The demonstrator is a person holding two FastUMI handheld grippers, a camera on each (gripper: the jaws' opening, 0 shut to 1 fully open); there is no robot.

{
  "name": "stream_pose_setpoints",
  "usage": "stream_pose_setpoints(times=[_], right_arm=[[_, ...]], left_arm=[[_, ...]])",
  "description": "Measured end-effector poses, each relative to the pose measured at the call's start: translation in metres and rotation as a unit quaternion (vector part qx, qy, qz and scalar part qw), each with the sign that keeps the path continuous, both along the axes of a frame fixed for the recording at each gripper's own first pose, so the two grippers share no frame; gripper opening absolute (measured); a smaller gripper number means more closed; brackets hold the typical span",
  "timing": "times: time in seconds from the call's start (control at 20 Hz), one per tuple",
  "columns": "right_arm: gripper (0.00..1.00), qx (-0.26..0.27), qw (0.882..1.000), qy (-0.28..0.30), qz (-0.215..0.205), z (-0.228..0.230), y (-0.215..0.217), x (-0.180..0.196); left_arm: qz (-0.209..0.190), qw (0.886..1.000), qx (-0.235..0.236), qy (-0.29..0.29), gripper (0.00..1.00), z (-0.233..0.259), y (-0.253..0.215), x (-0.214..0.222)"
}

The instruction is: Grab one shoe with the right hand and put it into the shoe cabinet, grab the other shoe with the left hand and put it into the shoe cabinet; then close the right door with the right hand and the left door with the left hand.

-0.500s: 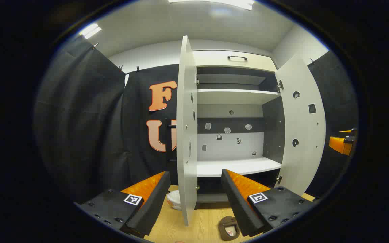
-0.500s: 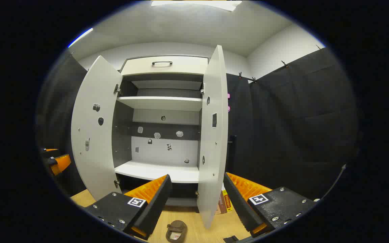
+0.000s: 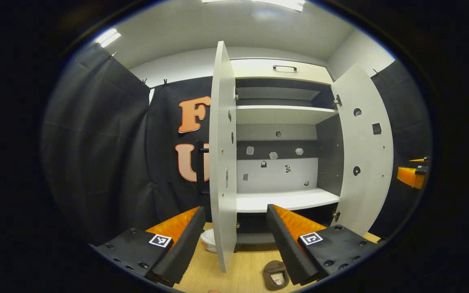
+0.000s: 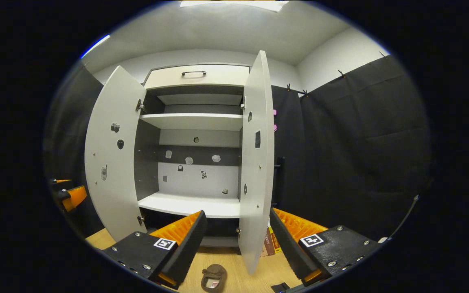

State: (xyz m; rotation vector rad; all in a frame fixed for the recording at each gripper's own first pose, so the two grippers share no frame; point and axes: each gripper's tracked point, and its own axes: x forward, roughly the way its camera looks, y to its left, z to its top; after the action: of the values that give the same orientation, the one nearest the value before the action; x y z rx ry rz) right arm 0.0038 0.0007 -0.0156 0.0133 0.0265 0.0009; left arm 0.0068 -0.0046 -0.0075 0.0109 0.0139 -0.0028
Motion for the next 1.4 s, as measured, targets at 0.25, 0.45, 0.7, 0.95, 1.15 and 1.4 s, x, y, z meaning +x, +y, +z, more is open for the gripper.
stream_pose_setpoints(times=[0.25, 0.45, 0.7, 0.95, 1.15, 1.4], right_arm=[[0.95, 0.006, 1.0, 0.015, 0.006, -0.012, 0.009, 0.004], [0.95, 0.001, 1.0, 0.023, 0.01, -0.023, 0.015, 0.01], [0.95, 0.018, 0.997, 0.07, 0.021, -0.069, 0.028, 0.016], [0.95, 0.008, 0.985, 0.168, 0.031, -0.175, 0.042, 0.016], [0.88, 0.005, 0.967, 0.251, 0.033, -0.271, 0.048, 0.017], [0.74, 0.015, 0.94, 0.34, 0.036, -0.365, 0.058, 0.014]], left_arm=[[0.001, 1.0, -0.002, 0.004, 0.98, -0.003, 0.002, 0.005], [0.0, 1.0, -0.005, -0.001, 0.98, -0.001, 0.002, 0.006], [0.003, 1.0, -0.006, -0.005, 0.98, 0.002, 0.002, 0.009], [0.007, 1.0, 0.001, -0.003, 1.0, -0.002, 0.002, 0.008], [0.013, 1.0, 0.001, 0.007, 1.0, -0.01, 0.008, 0.006], [0.029, 0.999, 0.011, 0.014, 0.99, -0.016, 0.018, 0.004]])
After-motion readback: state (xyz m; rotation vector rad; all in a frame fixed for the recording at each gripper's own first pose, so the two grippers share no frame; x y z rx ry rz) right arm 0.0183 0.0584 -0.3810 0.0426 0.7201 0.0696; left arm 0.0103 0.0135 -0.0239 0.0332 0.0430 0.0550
